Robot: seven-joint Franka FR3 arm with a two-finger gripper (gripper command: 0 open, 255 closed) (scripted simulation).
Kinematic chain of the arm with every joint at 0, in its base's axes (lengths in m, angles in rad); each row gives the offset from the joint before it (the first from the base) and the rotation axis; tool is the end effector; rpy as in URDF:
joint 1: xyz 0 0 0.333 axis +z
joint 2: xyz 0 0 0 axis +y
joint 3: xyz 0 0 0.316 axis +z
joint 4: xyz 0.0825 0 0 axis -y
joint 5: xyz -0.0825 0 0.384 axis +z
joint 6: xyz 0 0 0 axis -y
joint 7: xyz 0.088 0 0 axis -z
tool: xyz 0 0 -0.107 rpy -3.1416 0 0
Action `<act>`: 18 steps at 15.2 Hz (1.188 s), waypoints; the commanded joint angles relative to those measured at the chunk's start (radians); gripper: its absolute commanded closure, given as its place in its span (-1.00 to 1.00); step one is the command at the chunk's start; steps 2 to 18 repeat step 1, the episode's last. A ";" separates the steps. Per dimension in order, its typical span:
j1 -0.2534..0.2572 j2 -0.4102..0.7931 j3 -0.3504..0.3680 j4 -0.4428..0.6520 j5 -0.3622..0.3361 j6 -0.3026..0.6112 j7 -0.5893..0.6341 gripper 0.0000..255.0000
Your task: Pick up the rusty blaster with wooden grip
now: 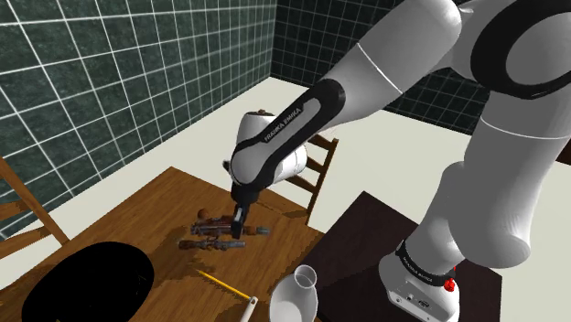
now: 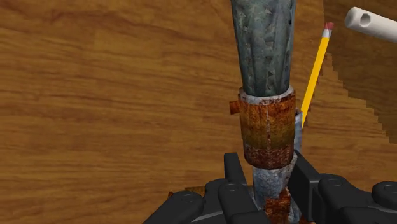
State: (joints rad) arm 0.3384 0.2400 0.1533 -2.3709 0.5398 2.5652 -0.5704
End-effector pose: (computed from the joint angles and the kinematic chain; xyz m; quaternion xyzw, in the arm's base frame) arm 0.4455 0.2318 0.2200 -0.9437 -0.2895 0.0182 0.1588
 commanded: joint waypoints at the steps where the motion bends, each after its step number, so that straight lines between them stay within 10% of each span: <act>1: 0.001 -0.009 0.000 -0.003 -0.002 -0.005 0.004 1.00; 18: 0.001 -0.009 0.000 -0.003 -0.002 -0.005 0.004 1.00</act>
